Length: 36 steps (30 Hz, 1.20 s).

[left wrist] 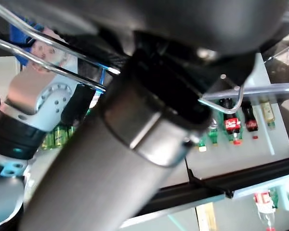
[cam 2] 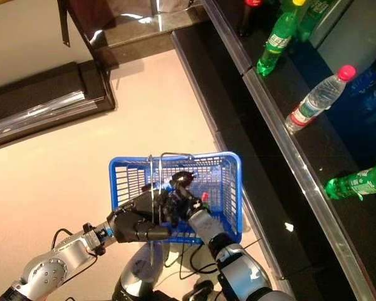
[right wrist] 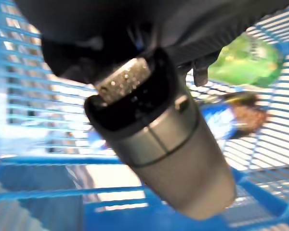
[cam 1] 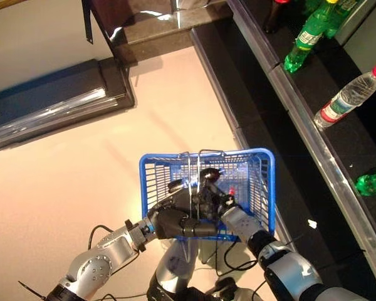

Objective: Pick up the drink and place into the basket.

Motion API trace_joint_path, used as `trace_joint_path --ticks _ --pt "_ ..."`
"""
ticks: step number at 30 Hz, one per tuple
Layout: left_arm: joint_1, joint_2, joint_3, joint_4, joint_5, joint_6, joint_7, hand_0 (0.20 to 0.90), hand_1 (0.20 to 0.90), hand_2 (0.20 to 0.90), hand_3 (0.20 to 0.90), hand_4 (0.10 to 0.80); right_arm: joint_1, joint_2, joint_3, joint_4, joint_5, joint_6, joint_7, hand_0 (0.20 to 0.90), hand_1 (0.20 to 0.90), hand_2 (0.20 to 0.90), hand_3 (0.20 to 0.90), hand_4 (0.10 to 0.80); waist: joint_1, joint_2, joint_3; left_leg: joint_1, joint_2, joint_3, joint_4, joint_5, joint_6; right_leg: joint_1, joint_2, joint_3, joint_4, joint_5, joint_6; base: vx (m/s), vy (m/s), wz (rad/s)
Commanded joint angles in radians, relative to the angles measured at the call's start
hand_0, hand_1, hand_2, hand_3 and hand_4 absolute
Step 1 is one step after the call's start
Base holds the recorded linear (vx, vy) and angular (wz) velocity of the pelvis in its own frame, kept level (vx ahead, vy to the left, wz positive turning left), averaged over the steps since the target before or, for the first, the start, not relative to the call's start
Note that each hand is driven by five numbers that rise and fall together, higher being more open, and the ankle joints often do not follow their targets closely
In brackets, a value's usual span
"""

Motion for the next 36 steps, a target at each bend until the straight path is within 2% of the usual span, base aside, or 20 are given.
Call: trace_joint_path --ticks 1,3,4,13,15,17,20,24,27,34,36 --pt "-0.111 -0.135 0.019 -0.314 -0.155 -0.137 -0.176 0.3 0.3 0.3 0.2 0.1 -0.048 0.012 -0.01 -0.11 0.029 -0.058 0.059 0.9 0.9 0.9 0.9 0.8 -0.021 0.029 -0.079 0.055 0.01 0.041 0.033 -0.109 0.084 -0.107 0.017 -0.001 -0.047 0.211 -0.076 0.031 -0.001 -0.03" --pt "-0.104 -0.132 0.023 -0.3 -0.135 -0.154 -0.189 0.3 0.3 0.3 0.2 0.1 -0.031 0.007 0.003 -0.159 0.022 -0.068 0.077 0.9 0.9 0.9 0.9 0.8 -0.027 0.023 -0.079 0.056 0.013 0.046 0.034 -0.111 0.083 -0.11 0.016 0.001 -0.045 0.213 -0.074 -0.032 0.023 -0.02" --pt "-0.095 -0.13 0.032 -0.297 -0.137 -0.159 -0.199 0.3 0.3 0.3 0.2 0.1 -0.012 0.001 0.016 -0.188 0.02 -0.083 0.094 0.9 0.9 0.9 0.9 0.8 -0.031 0.026 -0.077 0.043 0.011 0.05 0.035 -0.089 0.087 -0.119 0.014 -0.009 -0.053 0.236 -0.084 -0.087 0.057 -0.04" --pt "-0.001 -0.151 0.085 -0.249 -0.102 -0.219 -0.213 0.3 0.3 0.3 0.2 0.1 0.207 -0.09 0.089 -0.493 -0.095 -0.144 0.18 0.9 0.9 0.9 0.9 0.8 -0.081 0.005 -0.071 0.045 0.029 0.089 0.027 -0.091 0.086 -0.135 0.019 0.016 -0.06 0.242 -0.077 -0.021 0.01 -0.02" --pt "0.004 -0.153 0.087 -0.247 -0.098 -0.223 -0.215 0.3 0.3 0.3 0.2 0.1 0.217 -0.095 0.089 -0.504 -0.099 -0.146 0.187 0.9 0.9 0.9 0.9 0.8 -0.082 0.005 -0.071 0.045 0.029 0.09 0.026 -0.091 0.086 -0.136 0.019 0.017 -0.06 0.242 -0.077 0.0 0.0 0.0" --pt "0.051 -0.163 0.104 -0.212 -0.042 -0.278 -0.212 0.3 0.3 0.3 0.2 0.1 0.353 -0.132 0.084 -0.649 -0.183 -0.137 0.229 0.9 0.9 0.9 0.9 0.8 -0.11 -0.013 -0.07 0.052 0.039 0.105 0.02 -0.092 0.087 -0.139 0.026 0.03 -0.064 0.243 -0.074 -0.02 -0.044 -0.06" --pt "0.067 -0.155 0.114 -0.191 0.006 -0.337 -0.225 0.3 0.3 0.3 0.2 0.1 0.414 -0.154 0.091 -0.699 -0.218 -0.124 0.261 0.9 0.9 0.9 0.9 0.8 -0.124 -0.025 -0.074 0.057 0.046 0.113 0.014 -0.093 0.087 -0.14 0.032 0.037 -0.071 0.245 -0.071 -0.013 -0.037 -0.2" --pt "0.103 -0.163 0.127 -0.149 -0.006 -0.372 -0.167 0.3 0.3 0.3 0.2 0.1 0.557 -0.204 0.094 -0.792 -0.265 -0.11 0.357 0.9 0.9 0.9 0.9 0.8 -0.164 -0.046 -0.089 0.073 0.068 0.145 0.006 -0.095 0.083 -0.141 0.048 0.069 -0.094 0.253 -0.065 -0.019 -0.04 -0.1" --pt "0.111 -0.174 0.122 -0.112 -0.004 -0.386 -0.137 0.3 0.3 0.3 0.2 0.1 0.583 -0.217 0.095 -0.822 -0.261 -0.105 0.372 0.9 0.9 0.9 0.9 0.8 -0.178 -0.054 -0.096 0.082 0.075 0.152 0.002 -0.095 0.081 -0.137 0.055 0.079 -0.101 0.255 -0.065 -0.003 -0.034 -0.18" --pt "0.152 -0.207 0.13 0.067 0.041 -0.49 0.006 0.3 0.3 0.3 0.2 0.1 0.677 -0.281 0.115 -0.934 -0.339 -0.054 0.512 0.9 0.9 0.9 0.9 0.8 -0.242 -0.08 -0.146 0.131 0.099 0.191 -0.019 -0.095 0.07 -0.117 0.083 0.143 -0.156 0.268 -0.057 0.005 -0.006 -0.22" --pt "0.156 -0.214 0.129 0.099 0.032 -0.498 0.05 0.3 0.3 0.3 0.2 0.1 0.688 -0.293 0.12 -0.95 -0.355 -0.043 0.556 0.9 0.9 0.9 0.9 0.8 -0.253 -0.084 -0.162 0.137 0.1 0.195 -0.026 -0.092 0.069 -0.111 0.084 0.154 -0.178 0.278 -0.052 0.039 0.026 -0.16"
